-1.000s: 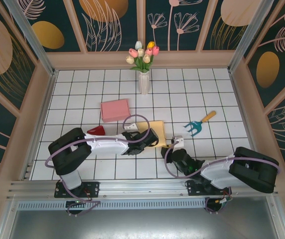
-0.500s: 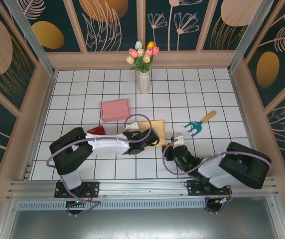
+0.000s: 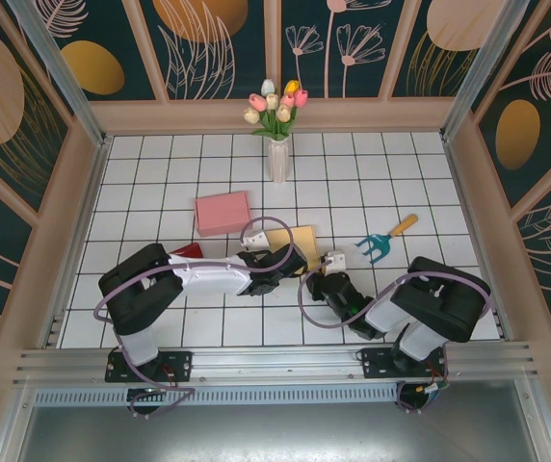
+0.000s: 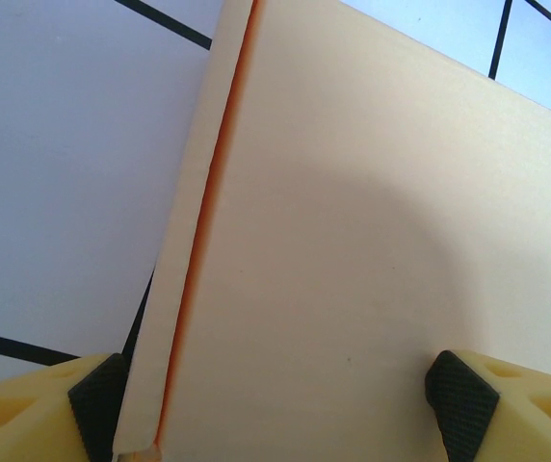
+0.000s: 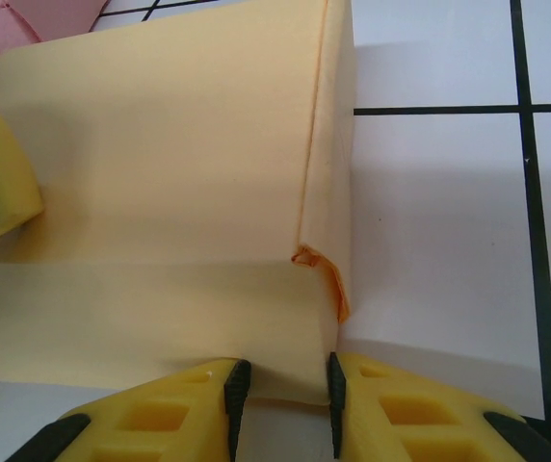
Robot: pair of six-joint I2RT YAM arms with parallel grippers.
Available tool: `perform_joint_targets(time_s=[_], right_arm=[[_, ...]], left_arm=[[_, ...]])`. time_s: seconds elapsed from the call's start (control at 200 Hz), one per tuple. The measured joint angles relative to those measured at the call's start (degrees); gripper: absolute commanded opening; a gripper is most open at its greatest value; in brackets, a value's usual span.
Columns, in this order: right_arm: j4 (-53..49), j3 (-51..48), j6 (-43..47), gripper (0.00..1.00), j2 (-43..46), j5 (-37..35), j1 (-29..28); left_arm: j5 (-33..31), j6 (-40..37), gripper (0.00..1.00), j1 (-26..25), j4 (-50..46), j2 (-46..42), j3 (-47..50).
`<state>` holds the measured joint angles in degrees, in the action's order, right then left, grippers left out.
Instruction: Fold the paper box
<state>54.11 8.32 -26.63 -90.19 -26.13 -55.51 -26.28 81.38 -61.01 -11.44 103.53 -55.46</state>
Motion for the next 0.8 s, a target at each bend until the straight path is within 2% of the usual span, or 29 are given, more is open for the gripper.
perform_joint_targets(time_s=[0.13, 0.18, 0.56, 0.801], right_arm=[[-0.8, 0.9, 0.4, 0.33, 0.0, 1.4, 1.6], [-1.7, 1.6, 0.5, 0.33, 0.0, 2.3, 2.5], [0.6, 5.1, 0.8, 0.33, -4.5, 3.8, 5.8], [3.0, 5.4, 0.1, 0.33, -5.3, 9.1, 8.4]], left_arm=[[0.0, -0.4, 0.82, 0.1, 0.3, 0.0, 0.0], [0.0, -0.4, 0.79, 0.2, 0.6, 0.1, 0.0], [-1.7, -0.8, 0.79, 0.3, -0.9, 2.0, -2.9], [-1.2, -0.9, 0.80, 0.3, -0.9, 0.7, -2.3]])
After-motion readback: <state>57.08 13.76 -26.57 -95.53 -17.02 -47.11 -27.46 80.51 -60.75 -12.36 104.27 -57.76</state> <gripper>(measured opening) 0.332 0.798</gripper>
